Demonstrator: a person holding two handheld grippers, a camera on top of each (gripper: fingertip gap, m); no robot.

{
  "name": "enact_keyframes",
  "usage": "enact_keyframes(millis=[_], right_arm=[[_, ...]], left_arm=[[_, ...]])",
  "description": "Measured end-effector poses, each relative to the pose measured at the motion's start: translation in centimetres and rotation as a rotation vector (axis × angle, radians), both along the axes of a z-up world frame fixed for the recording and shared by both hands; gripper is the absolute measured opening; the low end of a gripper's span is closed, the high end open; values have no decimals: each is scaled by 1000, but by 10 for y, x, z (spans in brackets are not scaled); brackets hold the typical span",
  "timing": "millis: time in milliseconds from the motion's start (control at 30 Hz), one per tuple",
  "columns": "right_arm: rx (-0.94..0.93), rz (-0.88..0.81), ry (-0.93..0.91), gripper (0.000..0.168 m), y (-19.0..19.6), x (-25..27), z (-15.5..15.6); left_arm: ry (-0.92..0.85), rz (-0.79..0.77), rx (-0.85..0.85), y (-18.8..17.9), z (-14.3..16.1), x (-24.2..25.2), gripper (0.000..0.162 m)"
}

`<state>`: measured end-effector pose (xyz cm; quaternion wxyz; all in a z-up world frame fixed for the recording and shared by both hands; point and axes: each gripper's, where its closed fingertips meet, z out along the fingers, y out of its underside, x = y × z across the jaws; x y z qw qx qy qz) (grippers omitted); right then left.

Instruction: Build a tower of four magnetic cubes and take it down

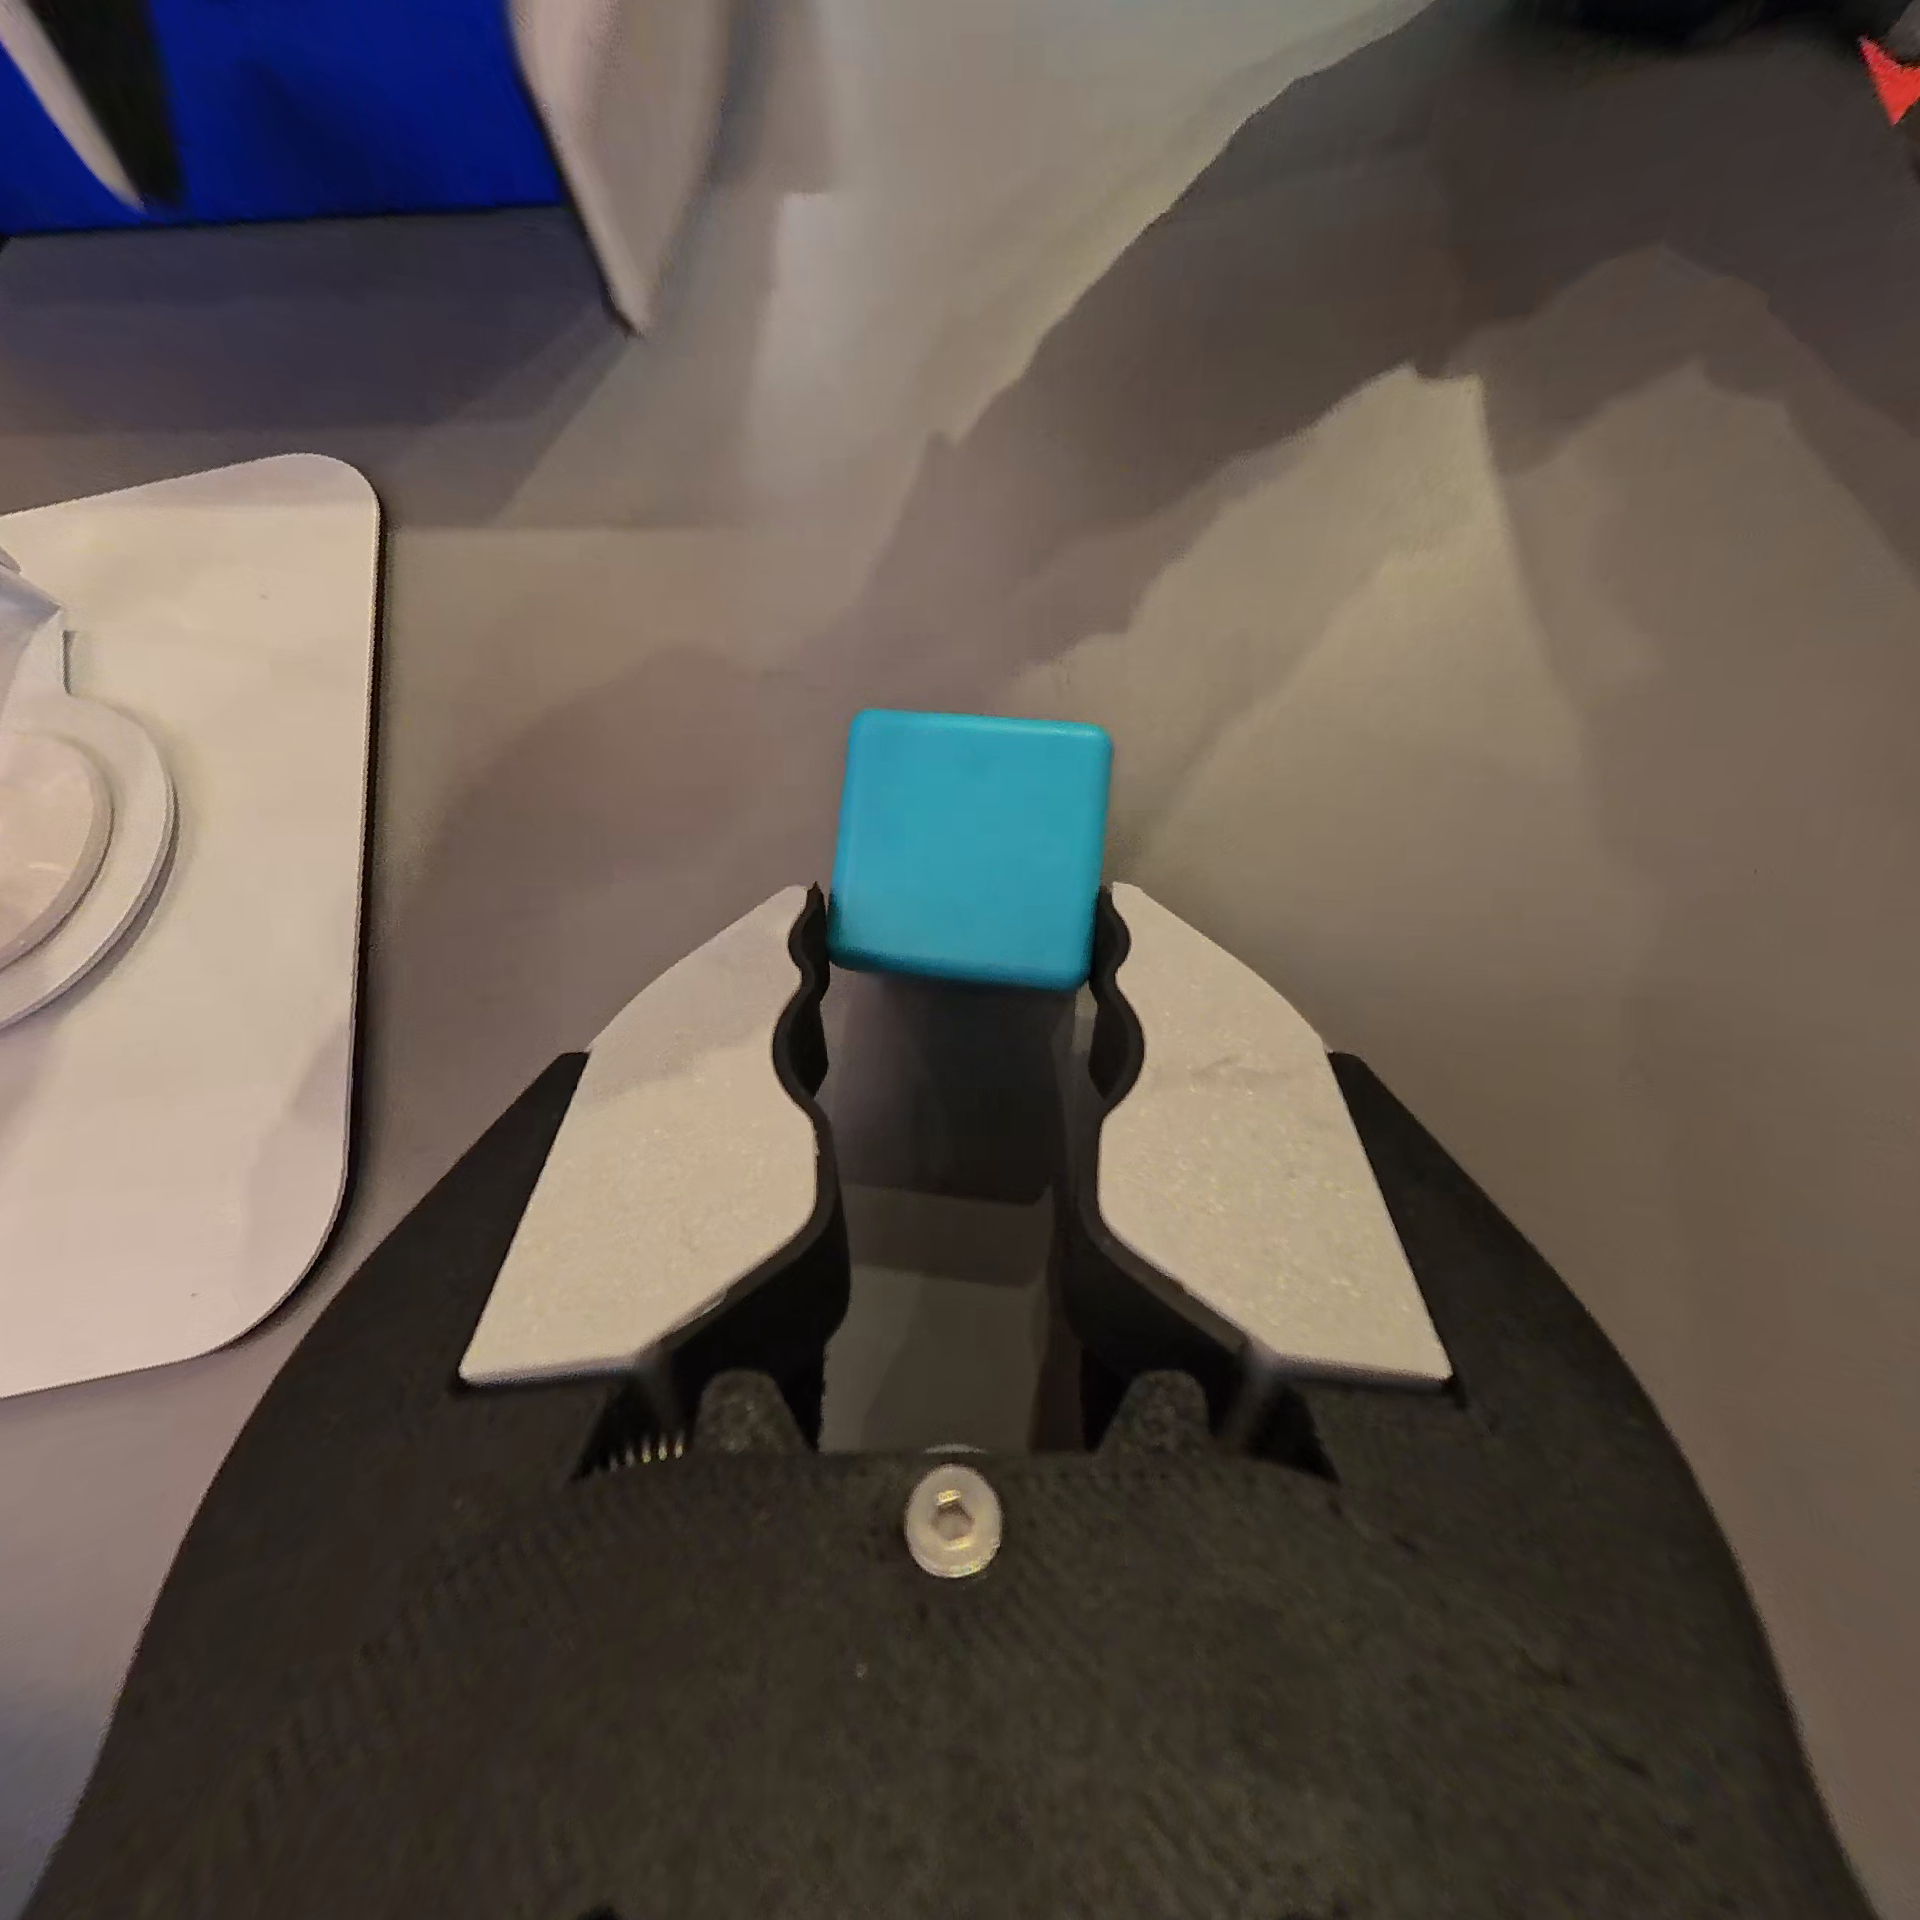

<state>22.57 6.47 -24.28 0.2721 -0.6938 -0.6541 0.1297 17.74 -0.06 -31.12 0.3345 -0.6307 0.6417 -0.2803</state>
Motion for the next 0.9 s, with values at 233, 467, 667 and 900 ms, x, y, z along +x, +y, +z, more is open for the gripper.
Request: enact_keyframes(millis=[233,467,667,900], right_arm=[[-84,167,-80,66,-41,-27,-47],[-94,177,-116,63,-44,-33,-66],[-126,184,-91,66,-49,-36,-62],[-106,184,-118,65,-51,-40,-68]], left_arm=[[-2,31,5,6,0,-2,48],[-6,52,7,10,1,-2,48],[-5,58,9,10,1,-3,48],[-13,84,25,15,2,-4,50]])
